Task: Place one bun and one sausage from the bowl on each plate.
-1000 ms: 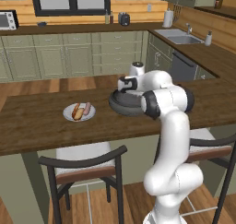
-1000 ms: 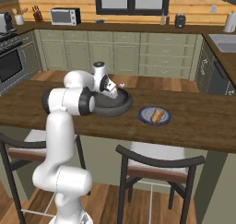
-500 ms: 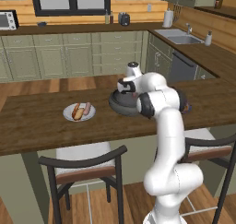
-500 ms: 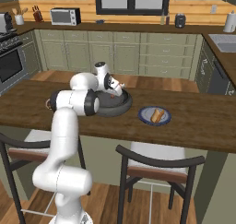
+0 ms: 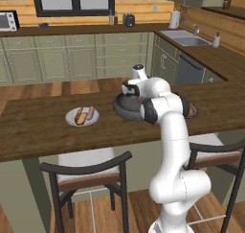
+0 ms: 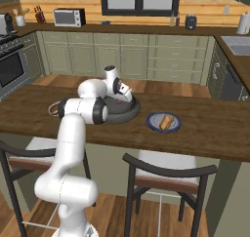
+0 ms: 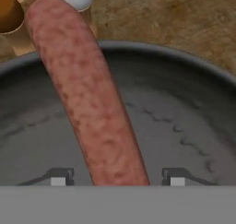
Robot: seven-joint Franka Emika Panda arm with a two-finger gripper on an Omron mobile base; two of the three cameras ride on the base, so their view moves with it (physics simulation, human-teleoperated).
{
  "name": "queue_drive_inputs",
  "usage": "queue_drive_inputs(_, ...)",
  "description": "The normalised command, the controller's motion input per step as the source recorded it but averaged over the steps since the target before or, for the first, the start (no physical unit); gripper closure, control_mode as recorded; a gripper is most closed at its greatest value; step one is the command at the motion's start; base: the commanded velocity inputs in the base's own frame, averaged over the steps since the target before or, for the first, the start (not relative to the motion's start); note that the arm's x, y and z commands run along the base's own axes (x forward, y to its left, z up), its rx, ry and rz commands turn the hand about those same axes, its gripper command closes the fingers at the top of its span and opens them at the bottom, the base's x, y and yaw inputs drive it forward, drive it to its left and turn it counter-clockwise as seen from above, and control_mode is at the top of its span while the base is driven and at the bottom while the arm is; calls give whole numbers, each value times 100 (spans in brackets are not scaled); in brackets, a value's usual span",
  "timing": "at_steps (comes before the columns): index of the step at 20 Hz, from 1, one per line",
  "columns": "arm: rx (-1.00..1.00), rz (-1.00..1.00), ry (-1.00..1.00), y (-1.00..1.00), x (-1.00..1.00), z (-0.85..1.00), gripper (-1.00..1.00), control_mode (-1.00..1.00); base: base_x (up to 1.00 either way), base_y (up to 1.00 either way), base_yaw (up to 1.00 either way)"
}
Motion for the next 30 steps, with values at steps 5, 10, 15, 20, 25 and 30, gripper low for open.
queue_drive_inputs(5, 0, 0, 0, 0, -33, 0, 100, -100, 0, 0, 0)
queue_drive_inputs(10, 1, 0, -4, -20, -90, 3, 100, -100, 0, 0, 0)
queue_drive_inputs(15, 5, 0, -21, -51, -100, 29, 100, -100, 0, 0, 0)
queue_drive_inputs(20, 4, -1, -18, -92, -100, 65, 100, -100, 0, 0, 0)
queue_drive_inputs(25, 1, -4, 0, -100, -92, 21, 100, -100, 0, 0, 0)
queue_drive_inputs(30, 0, -1, 7, -61, -1, -13, 100, -100, 0, 0, 0)
